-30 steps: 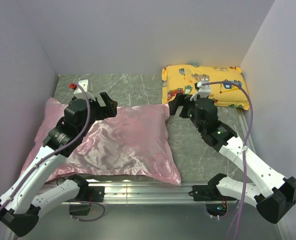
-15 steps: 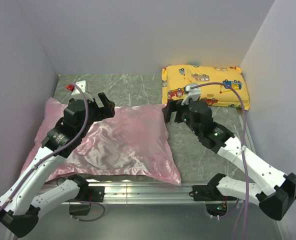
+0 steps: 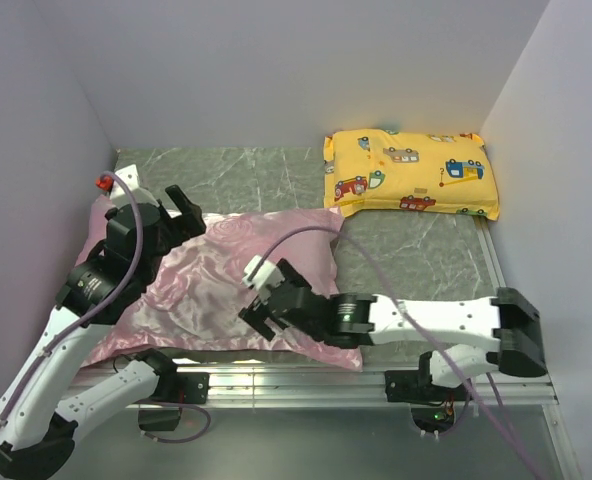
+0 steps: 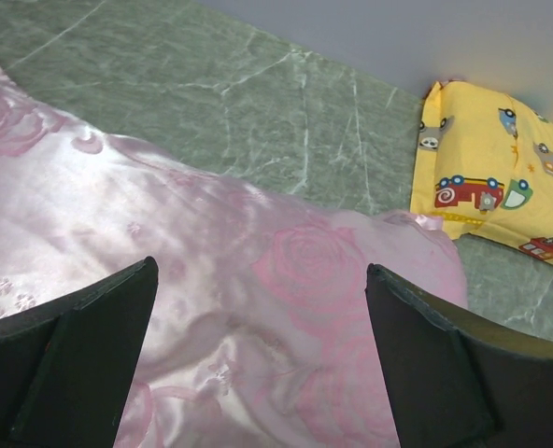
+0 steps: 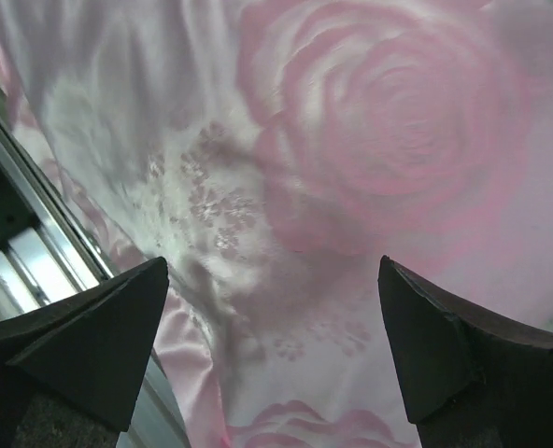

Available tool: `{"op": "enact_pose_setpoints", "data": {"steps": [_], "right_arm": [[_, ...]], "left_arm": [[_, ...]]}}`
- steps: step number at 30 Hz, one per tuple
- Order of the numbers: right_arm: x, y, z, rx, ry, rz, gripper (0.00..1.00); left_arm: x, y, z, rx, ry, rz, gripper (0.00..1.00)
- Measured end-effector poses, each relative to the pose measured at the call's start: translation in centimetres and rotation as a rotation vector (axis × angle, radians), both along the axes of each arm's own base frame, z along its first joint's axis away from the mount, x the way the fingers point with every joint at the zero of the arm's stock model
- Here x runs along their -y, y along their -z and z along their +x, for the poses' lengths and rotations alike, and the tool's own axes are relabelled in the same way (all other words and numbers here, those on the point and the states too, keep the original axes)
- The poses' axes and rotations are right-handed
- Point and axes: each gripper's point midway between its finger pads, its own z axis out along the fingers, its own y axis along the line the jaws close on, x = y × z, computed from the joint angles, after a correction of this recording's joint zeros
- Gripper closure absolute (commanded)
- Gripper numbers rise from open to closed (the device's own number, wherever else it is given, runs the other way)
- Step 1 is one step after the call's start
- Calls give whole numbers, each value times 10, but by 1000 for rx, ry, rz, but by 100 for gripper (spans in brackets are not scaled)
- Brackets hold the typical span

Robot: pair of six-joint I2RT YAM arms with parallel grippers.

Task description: Remove the pillowcase from the pillow

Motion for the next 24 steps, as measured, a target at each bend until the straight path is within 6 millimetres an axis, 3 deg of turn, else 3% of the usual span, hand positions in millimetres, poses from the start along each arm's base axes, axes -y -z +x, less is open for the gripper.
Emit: {"op": "enact_pose_setpoints", "data": {"steps": [3, 5, 9, 11, 15, 19, 24], "right_arm": [[-8, 34, -2, 24, -4, -121, 2], [-10, 49, 5, 52, 24, -190, 10], [-21, 47, 23, 116, 83, -276, 86], [-31, 34, 28, 127, 96, -273, 99], [-44, 3, 35, 81, 80, -214, 100], [-55, -37, 46, -32, 51, -97, 100], [-54, -108, 84, -255, 28, 201, 100]], "left_arm": [[-6, 1, -5, -15, -28, -2, 1], [-9, 4, -8, -29, -36, 0, 1], [-11, 8, -11, -46, -38, 8, 1], [-12, 7, -13, -49, -37, 9, 1], [-12, -6, -15, -28, -29, -2, 1], [-9, -31, -17, 24, 1, -21, 2], [-7, -59, -19, 80, 38, -33, 1]]}}
